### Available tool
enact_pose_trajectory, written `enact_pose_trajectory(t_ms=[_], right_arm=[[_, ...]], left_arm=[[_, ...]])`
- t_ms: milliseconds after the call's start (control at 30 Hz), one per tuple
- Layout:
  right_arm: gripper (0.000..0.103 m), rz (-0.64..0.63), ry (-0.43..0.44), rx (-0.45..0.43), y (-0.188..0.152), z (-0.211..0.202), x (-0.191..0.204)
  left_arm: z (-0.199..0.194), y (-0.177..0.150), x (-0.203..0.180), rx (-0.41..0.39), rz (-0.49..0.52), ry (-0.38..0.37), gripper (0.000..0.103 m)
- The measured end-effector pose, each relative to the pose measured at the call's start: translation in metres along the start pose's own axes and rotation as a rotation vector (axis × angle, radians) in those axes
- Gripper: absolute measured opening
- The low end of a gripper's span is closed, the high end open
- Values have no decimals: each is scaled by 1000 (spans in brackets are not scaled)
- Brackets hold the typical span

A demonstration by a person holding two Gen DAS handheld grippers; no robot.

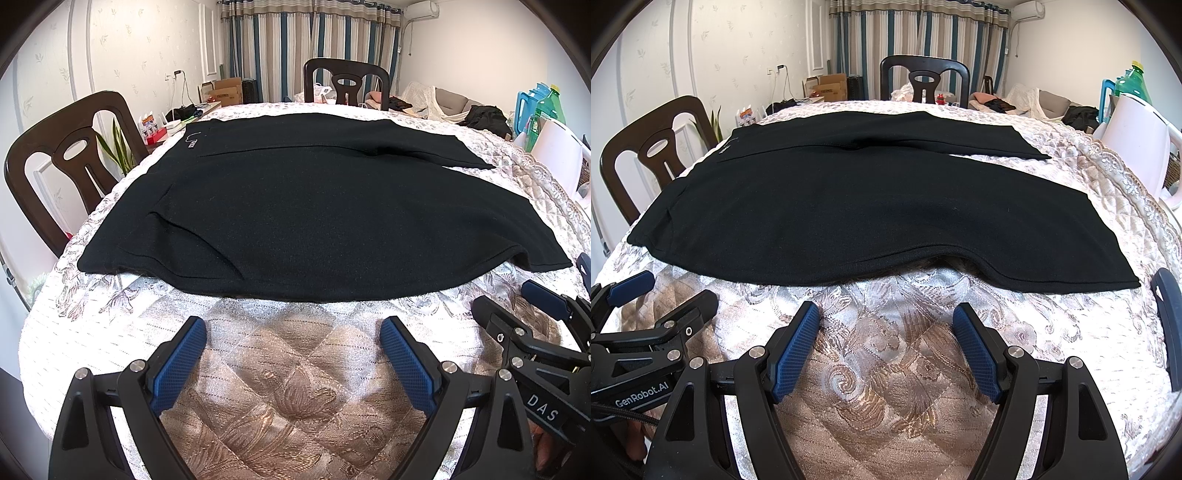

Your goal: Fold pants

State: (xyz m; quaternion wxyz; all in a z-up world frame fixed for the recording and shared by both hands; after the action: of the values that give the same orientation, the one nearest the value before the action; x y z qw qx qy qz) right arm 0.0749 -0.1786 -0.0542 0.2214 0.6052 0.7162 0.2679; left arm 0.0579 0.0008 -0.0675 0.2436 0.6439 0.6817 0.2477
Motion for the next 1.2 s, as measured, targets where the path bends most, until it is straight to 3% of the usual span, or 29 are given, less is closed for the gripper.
enact_pose_trajectory(t_ms=[167, 267, 333, 533, 700, 800, 1033, 1133, 1200], right_arm=[[75, -42, 83, 19, 2, -5, 2], [75, -80, 113, -35, 10, -17, 2], [75, -109, 120, -81, 21, -27, 2], [75, -196, 115, -221, 71, -54, -5], [75, -167, 137, -307, 125, -64, -24], [75, -120, 156, -335, 159, -57, -41], [75, -125, 192, -309, 217, -16, -59], [75, -116, 206, -289, 241, 11, -71], [75, -110, 204, -251, 251, 32, -79]], left_arm=[[-1, 0, -1, 41, 35, -64, 96], [-6, 4, 3, 79, 12, -156, 95], [-13, 11, 8, 76, -10, -176, 95], [-44, 60, 21, -60, 72, -104, 95], [-41, 108, 30, -91, 77, -117, 95], [-33, 136, 39, -112, 86, -80, 95], [-9, 188, 46, -141, 143, -61, 94], [12, 206, 54, -106, 134, -26, 94], [27, 215, 57, -69, 96, -66, 92]])
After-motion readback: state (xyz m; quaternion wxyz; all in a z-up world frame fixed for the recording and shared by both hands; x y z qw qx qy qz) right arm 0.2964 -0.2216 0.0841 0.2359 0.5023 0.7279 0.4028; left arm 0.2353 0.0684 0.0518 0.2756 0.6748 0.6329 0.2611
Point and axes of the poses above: each gripper's, at about its wrist camera, not at the fingertips, and z roughly the way its jaws point, x to its left, y to its top, the point moved 9 cm from there along z, roughly the way its jaws point, and after that the axes turned 2 degrees about x, right-handed, at the moved point
